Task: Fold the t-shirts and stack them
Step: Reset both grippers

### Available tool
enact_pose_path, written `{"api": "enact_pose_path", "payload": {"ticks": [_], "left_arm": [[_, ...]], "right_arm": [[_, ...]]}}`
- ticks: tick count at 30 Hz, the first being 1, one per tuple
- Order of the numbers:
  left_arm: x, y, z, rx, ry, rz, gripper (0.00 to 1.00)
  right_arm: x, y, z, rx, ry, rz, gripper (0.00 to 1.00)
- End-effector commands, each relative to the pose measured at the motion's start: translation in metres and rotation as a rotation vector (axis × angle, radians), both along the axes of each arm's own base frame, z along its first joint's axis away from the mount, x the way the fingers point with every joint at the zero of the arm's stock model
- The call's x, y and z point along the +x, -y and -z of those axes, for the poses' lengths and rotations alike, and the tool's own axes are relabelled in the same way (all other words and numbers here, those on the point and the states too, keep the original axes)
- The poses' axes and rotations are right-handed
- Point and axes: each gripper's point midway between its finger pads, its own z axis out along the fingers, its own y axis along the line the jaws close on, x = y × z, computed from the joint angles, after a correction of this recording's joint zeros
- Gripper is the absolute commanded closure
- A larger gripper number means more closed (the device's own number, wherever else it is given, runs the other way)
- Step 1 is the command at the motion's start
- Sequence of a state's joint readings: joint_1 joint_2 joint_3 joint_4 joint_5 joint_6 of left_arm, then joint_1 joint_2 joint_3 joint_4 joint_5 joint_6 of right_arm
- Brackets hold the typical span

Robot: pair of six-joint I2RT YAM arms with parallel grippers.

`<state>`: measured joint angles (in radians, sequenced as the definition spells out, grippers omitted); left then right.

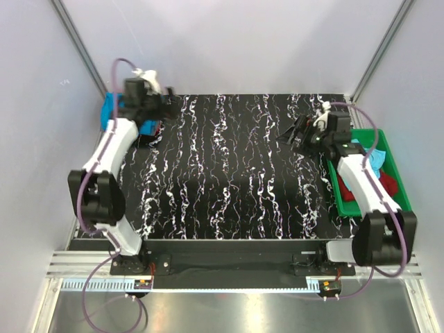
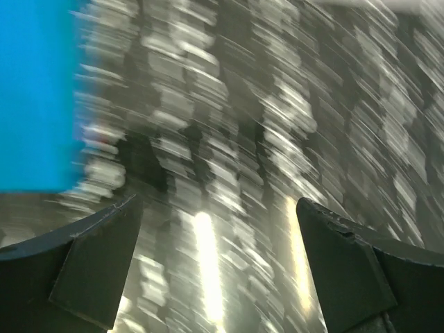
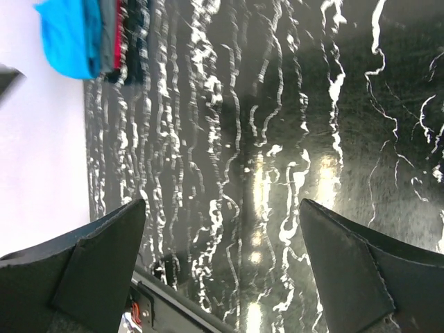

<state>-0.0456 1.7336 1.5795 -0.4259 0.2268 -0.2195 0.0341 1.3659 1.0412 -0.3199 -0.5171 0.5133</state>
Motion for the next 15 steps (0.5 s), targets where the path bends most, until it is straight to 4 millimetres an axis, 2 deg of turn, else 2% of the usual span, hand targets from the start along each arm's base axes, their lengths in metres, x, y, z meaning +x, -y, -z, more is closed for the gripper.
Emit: {"api": "enact_pose_path", "payload": {"ticks": [1, 2, 3, 5, 6, 7, 10, 11, 15], "left_arm": [[-0.071, 0.079, -0.044, -0.076, 0.075, 0.231, 0.01], [-0.085, 0.091, -0.048, -0.09, 0.079, 0.264, 0.01], [-0.105, 0.113, -0.051, -0.112, 0.08, 0.339, 0.01], [-0.138, 0.125, -0.056, -0.15, 0.084, 0.395, 0.01], [-0.155, 0.139, -0.058, -0.16, 0.09, 0.458, 0.01], [-0.171, 0.137, -0.059, -0.152, 0.11, 0.472, 0.01], [-0.197, 0.132, -0.061, -0.144, 0.147, 0.485, 0.01], [-0.2, 0.126, -0.062, -0.134, 0.162, 0.459, 0.01], [-0.218, 0.117, -0.076, -0.152, 0.245, 0.442, 0.01]], "right_arm": [[-0.014, 0.01, -0.044, -0.035, 0.055, 0.049, 0.0], [-0.02, 0.011, -0.058, -0.034, 0.093, 0.053, 0.0], [-0.025, 0.011, -0.064, -0.034, 0.107, 0.051, 0.0], [-0.04, 0.009, -0.077, -0.019, 0.136, 0.047, 0.0], [-0.047, 0.009, -0.078, -0.019, 0.135, 0.046, 0.0], [-0.052, 0.009, -0.079, -0.012, 0.134, 0.048, 0.0], [-0.073, 0.008, -0.088, 0.003, 0.154, 0.052, 0.0], [-0.081, 0.008, -0.095, 0.008, 0.177, 0.052, 0.0], [-0.094, 0.009, -0.096, 0.009, 0.198, 0.054, 0.0]]}}
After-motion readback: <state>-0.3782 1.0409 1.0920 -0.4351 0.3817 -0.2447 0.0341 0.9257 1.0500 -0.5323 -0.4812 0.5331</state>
